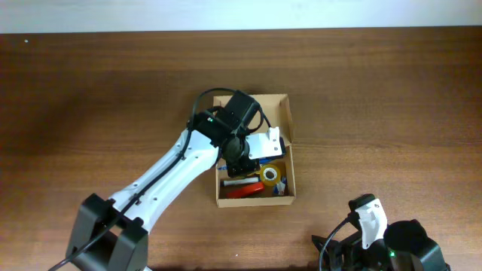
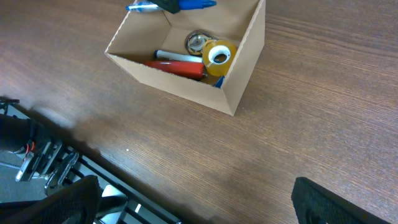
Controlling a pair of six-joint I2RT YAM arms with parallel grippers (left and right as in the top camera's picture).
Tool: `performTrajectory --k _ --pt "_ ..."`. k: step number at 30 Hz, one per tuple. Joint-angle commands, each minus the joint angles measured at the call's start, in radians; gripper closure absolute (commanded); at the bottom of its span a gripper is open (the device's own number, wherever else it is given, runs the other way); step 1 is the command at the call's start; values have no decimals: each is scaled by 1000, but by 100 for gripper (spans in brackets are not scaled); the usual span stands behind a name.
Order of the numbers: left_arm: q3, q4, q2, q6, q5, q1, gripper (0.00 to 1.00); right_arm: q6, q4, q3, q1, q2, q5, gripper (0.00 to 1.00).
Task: Pack container
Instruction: 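Lower the pen into the box and open the left gripper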
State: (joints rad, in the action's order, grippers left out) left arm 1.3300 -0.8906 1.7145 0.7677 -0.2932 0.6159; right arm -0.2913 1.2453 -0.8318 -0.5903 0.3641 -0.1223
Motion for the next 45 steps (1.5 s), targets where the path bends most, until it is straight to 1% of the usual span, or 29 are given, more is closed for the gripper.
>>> performTrajectory --k 1,9,17,21,23,24,25,27,28,29,30,32,38,40,43,45 --pt "-35 28 -23 28 -39 3 98 3 -3 3 -8 4 -6 1" --pt "-40 27 6 148 -44 3 98 3 -3 3 -8 4 -5 1" --pt "-40 32 60 169 -45 3 98 3 -3 3 -8 4 -6 1" --pt "-40 40 60 169 -89 3 97 3 -3 3 -8 4 -5 1" --pt "-40 43 60 169 -97 3 92 3 -3 3 -8 4 -5 1" --pt "-40 43 60 169 -97 3 87 3 -3 3 -8 4 -6 1" --pt "-40 43 60 169 -97 3 77 3 -3 3 -8 4 -6 1" --pt "-40 42 60 168 -97 3 64 3 -3 3 -8 4 -5 1" --pt "-40 43 60 168 -97 3 53 3 -3 3 -8 4 -5 1" --pt "-40 43 60 168 -97 3 48 3 -3 3 -8 4 -5 1" --pt "-40 43 60 168 -97 3 45 3 -3 3 -8 4 -5 1" --pt "-37 42 60 158 -97 3 43 3 -3 3 -8 4 -5 1" --pt "18 31 35 -2 -97 3 43 3 -3 3 -8 4 -5 1" --pt "36 31 11 -34 -97 3 43 3 -3 3 -8 4 -5 1" --pt "47 31 -31 -52 -97 3 43 3 -3 3 -8 4 -5 1" --pt "47 32 -65 -95 -97 3 43 3 -3 3 -8 4 -5 1"
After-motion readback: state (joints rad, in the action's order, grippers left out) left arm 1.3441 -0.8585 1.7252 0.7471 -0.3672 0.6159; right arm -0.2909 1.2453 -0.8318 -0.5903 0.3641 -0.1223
